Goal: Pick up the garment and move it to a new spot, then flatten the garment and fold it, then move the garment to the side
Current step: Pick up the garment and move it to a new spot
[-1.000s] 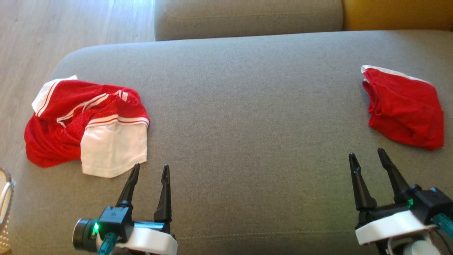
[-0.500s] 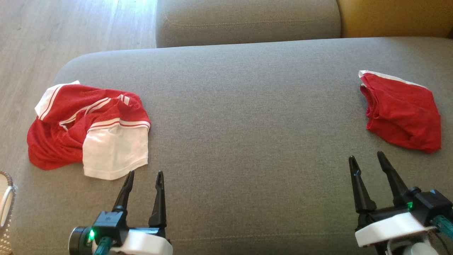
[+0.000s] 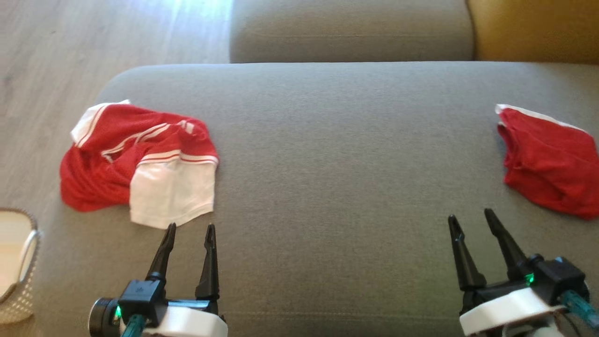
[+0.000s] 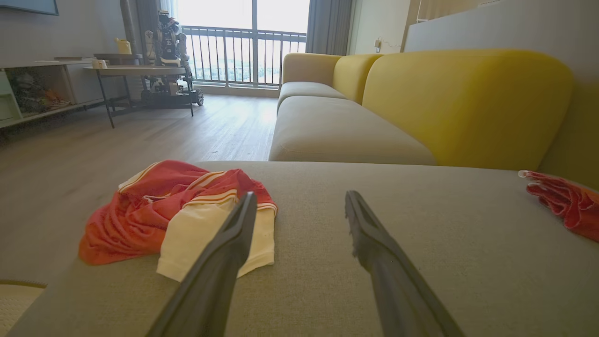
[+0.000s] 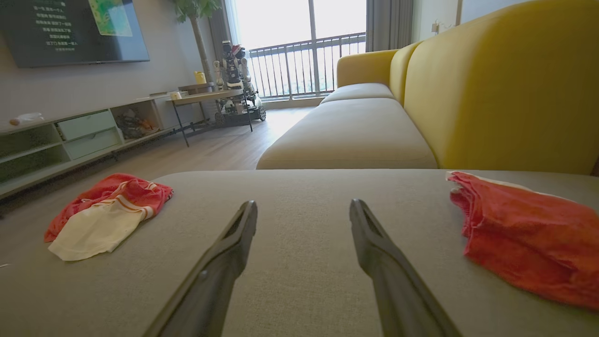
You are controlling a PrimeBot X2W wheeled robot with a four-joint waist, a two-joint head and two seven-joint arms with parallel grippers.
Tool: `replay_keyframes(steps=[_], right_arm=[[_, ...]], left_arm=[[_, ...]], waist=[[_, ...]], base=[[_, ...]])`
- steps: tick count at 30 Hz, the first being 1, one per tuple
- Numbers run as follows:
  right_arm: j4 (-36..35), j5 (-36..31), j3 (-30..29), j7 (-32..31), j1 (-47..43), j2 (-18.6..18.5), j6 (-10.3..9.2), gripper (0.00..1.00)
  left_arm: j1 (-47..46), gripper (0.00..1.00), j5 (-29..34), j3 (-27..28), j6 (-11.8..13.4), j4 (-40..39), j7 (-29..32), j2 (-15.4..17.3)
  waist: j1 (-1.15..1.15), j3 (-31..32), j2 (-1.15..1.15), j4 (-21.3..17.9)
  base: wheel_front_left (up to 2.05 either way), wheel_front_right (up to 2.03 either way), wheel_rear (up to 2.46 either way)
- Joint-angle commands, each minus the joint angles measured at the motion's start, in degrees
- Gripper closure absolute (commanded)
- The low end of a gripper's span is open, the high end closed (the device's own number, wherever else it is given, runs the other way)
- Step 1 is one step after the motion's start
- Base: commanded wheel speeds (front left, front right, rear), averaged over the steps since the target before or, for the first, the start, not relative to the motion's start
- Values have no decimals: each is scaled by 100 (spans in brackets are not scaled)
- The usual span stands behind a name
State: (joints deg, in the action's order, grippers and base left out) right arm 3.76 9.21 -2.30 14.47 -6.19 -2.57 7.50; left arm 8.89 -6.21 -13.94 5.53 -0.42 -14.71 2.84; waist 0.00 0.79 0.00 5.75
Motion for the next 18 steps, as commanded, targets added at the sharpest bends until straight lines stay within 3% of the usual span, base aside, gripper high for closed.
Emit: replay_keyframes(steps=[1, 12, 18], right_arm=[[-229, -19, 188, 52, 88, -31, -1, 0], [-276, 132, 482, 52, 29, -31, -1, 0], [-267, 61, 562, 52, 60, -31, -1, 0]], left_arm=[[-138, 0, -34, 219, 25, -213, -29, 4], [-57, 0, -36, 286, 140, -247, -29, 4], [-35, 0, -89, 361, 243, -279, -29, 4]], waist=[[0, 11, 0, 198], [0, -20, 0, 1072], [0, -68, 0, 1328]], base=[[0, 0, 0], [0, 0, 0], [0, 0, 0]])
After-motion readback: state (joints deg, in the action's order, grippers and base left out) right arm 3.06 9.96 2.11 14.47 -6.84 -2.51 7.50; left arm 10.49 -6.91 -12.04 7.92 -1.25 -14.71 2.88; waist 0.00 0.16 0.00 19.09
